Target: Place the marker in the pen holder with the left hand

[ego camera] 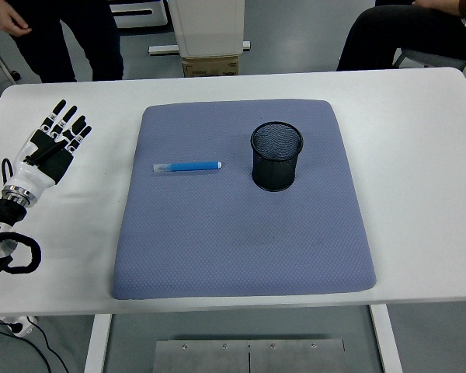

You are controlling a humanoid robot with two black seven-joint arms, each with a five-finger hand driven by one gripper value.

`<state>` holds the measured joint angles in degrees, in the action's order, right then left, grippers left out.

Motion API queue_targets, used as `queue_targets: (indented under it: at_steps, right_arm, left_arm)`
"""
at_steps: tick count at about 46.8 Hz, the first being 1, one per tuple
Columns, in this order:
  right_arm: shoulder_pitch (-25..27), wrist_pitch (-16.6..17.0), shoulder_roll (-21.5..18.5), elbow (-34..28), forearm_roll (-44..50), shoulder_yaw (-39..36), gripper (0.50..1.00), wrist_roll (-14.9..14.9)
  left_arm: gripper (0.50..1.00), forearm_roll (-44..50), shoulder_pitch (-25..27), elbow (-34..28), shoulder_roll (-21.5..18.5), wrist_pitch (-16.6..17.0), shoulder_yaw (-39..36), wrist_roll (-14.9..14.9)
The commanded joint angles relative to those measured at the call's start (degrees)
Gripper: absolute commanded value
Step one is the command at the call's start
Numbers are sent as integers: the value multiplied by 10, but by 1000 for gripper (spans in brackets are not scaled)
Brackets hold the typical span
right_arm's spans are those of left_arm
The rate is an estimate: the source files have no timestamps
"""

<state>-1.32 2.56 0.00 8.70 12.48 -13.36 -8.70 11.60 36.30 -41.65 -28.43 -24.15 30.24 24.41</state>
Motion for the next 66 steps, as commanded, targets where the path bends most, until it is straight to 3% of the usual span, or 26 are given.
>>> queue_targets:
  at_steps: [1,53,66]
  right_arm:
    - [0,0,0,0,0,0,1000,0]
    - [0,0,0,0,0,0,1000,0]
    - [0,0,0,0,0,0,1000,0]
  left_arm:
    - [1000,0,0,1,0,-12,1,-1]
    - [1000,-2,-10,4,0,-14,25,-1]
    - [1000,6,-18,29,7,-11,36,1]
